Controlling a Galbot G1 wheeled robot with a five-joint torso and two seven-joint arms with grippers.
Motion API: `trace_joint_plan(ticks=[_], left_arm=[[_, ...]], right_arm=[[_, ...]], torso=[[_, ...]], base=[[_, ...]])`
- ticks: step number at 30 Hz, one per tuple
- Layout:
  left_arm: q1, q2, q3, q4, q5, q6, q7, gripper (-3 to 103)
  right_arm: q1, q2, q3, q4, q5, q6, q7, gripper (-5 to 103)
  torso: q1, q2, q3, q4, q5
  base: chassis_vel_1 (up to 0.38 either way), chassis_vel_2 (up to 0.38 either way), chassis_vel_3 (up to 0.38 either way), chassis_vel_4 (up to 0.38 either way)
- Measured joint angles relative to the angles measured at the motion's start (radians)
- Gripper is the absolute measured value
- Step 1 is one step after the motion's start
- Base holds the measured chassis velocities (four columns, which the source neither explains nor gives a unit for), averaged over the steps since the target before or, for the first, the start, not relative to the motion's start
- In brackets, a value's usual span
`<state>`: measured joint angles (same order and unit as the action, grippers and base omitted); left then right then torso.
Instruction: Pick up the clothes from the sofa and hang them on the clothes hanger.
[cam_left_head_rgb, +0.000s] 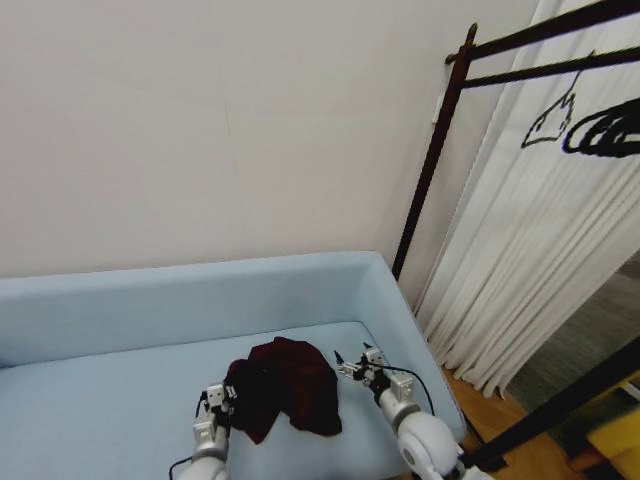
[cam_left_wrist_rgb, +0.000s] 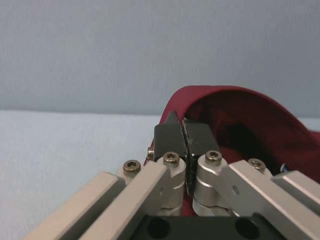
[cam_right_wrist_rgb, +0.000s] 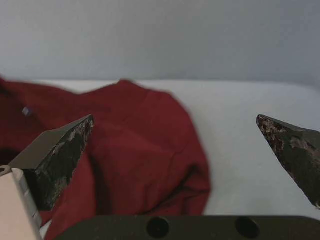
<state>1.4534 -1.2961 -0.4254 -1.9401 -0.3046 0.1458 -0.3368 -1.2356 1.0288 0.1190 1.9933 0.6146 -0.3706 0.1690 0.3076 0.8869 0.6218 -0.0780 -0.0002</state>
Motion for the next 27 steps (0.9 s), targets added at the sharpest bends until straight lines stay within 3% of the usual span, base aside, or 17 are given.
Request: trace_joint_plan(ticks=[4,12,19,27], left_arm=[[-0.028,0.022,-0.004,-0.011,-0.026,0.014,-0.001,0],[-0.079,0.037,0.023,0.005,-0.050,0.029,-0.002,0],[-0.089,0.032,0.036,0.015,-0.051,0.030,-0.001,0],[-0.083,0.033,0.032,-0.001,-0.054,0.032,-0.001,0]], right_arm=[[0.060,0.000,-0.094,-0.052,0.092,-0.012,0.018,100],[0.128,0.078,-0.255,-0.126,0.237,-0.049,0.066,100],[0.138,0.112,-0.308,-0.209,0.197,-0.045,0.067,103],[0.166,0.147,-0.322,-0.311,0.110,0.005,0.047,99]], torso=[[0.000,0.000,0.000,0.0003,0.0000],[0.000,0.000,0.000,0.0002,0.0001],[0.000,0.000,0.000,0.0000,0.0001],[0.000,0.000,0.000,0.0001,0.0002]], base=[[0.000,0.000,0.000,0.000],[0.000,0.000,0.000,0.000],[0.000,0.000,0.000,0.000],[0.000,0.000,0.000,0.000]])
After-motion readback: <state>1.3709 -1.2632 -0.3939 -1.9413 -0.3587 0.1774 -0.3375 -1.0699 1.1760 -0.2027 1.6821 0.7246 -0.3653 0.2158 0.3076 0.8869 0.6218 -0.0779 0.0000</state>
